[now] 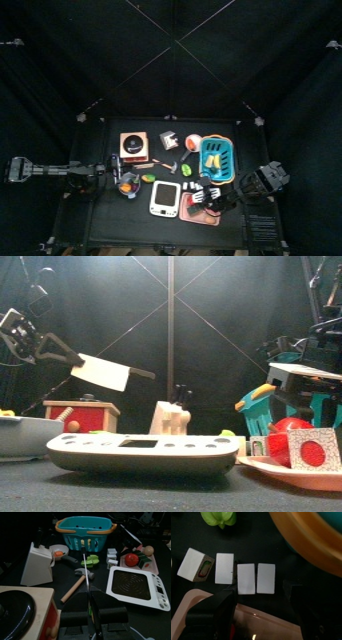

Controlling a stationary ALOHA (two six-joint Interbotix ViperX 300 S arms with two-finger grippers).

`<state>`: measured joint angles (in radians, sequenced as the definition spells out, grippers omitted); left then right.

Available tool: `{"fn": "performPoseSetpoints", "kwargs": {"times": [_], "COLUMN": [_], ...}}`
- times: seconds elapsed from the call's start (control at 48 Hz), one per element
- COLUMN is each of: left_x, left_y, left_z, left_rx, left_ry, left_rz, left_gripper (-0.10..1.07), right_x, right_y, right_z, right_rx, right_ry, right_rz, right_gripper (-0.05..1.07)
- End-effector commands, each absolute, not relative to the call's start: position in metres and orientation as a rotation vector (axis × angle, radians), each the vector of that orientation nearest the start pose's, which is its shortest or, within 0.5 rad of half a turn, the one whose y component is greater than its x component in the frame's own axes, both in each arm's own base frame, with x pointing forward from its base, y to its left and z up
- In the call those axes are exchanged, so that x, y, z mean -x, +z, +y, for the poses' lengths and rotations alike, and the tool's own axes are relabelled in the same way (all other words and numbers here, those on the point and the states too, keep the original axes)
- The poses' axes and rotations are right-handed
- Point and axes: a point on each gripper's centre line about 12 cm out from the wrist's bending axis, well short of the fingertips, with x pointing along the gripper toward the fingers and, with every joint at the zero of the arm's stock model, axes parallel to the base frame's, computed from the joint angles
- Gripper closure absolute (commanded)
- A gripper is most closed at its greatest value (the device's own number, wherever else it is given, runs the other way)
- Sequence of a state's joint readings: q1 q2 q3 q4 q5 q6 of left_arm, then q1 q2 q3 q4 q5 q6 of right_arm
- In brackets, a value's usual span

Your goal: Grab white sushi pieces

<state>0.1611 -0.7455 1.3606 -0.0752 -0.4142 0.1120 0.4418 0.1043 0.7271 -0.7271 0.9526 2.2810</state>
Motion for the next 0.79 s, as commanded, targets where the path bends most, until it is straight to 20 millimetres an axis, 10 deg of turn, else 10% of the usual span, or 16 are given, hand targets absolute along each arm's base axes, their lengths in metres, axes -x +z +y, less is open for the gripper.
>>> {"fn": "performPoseSetpoints", "kwargs": {"times": [0.0, 0.292, 0.771], "left_x": [-0.2, -0.201, -0.2], "left_y": [0.196, 0.195, 0.195], "left_z": [0.036, 0.036, 0.036], "left_rx": [-0.03, -0.03, -0.029], "left_ry": [0.186, 0.186, 0.186], "left_rz": [0.191, 0.192, 0.195], "left_gripper": [0.64, 0.64, 0.64], "right_x": [-0.289, -0.289, -0.294], "right_y": [0.105, 0.106, 0.135], "right_z": [0.065, 0.066, 0.069], "right_rx": [-0.72, -0.736, -0.751], "right_ry": [-1.163, -1.162, -1.181], "right_rz": [0.793, 0.796, 0.735], "right_gripper": [0.1, 0.31, 0.33]}}
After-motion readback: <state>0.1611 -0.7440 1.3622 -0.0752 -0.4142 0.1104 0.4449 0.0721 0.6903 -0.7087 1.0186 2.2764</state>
